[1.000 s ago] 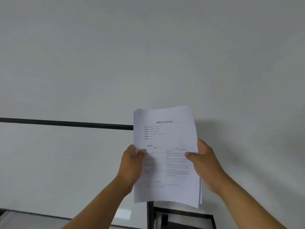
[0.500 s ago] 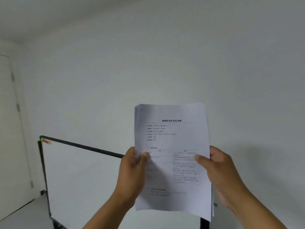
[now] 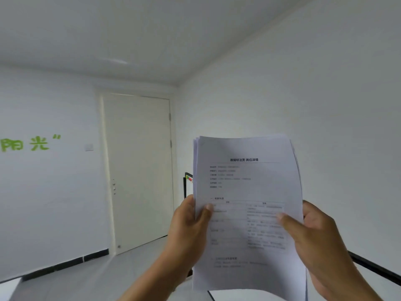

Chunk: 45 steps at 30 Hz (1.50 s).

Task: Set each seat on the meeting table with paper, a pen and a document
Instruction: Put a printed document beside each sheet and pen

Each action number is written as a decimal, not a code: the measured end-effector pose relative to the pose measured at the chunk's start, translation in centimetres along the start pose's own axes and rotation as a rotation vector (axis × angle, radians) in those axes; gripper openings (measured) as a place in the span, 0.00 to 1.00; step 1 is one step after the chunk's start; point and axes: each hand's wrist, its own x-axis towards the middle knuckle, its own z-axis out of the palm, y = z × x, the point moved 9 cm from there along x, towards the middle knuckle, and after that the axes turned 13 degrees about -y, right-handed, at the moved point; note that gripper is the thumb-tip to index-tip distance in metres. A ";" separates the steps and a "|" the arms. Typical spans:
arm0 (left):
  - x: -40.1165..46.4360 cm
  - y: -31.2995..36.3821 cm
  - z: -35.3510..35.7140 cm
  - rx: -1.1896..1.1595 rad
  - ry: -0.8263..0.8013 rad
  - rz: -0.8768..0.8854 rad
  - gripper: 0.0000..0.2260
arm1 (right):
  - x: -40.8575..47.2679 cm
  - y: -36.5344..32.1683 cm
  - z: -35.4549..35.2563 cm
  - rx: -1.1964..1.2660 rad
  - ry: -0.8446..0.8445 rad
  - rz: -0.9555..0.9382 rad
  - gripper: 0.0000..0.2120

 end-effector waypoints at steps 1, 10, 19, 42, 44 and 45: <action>-0.4 -0.1 -1.9 0.017 0.036 -0.001 0.06 | 0.3 0.2 1.9 0.013 -0.031 -0.006 0.10; -1.9 0.0 -18.0 0.114 0.258 0.062 0.11 | 5.5 -1.9 17.6 0.044 -0.192 -0.070 0.12; -0.4 -2.2 -34.9 0.122 0.379 0.105 0.09 | 10.5 -5.3 35.1 0.053 -0.283 -0.131 0.10; -0.1 -13.1 -58.7 0.039 0.638 -0.085 0.07 | 18.4 -0.6 65.4 0.223 -0.649 -0.044 0.08; 1.6 -14.3 -59.6 0.055 0.641 -0.091 0.07 | 20.5 0.6 66.9 0.243 -0.669 -0.047 0.08; 2.4 -14.9 -60.0 0.069 0.653 -0.097 0.07 | 21.6 1.3 67.8 0.254 -0.677 -0.051 0.08</action>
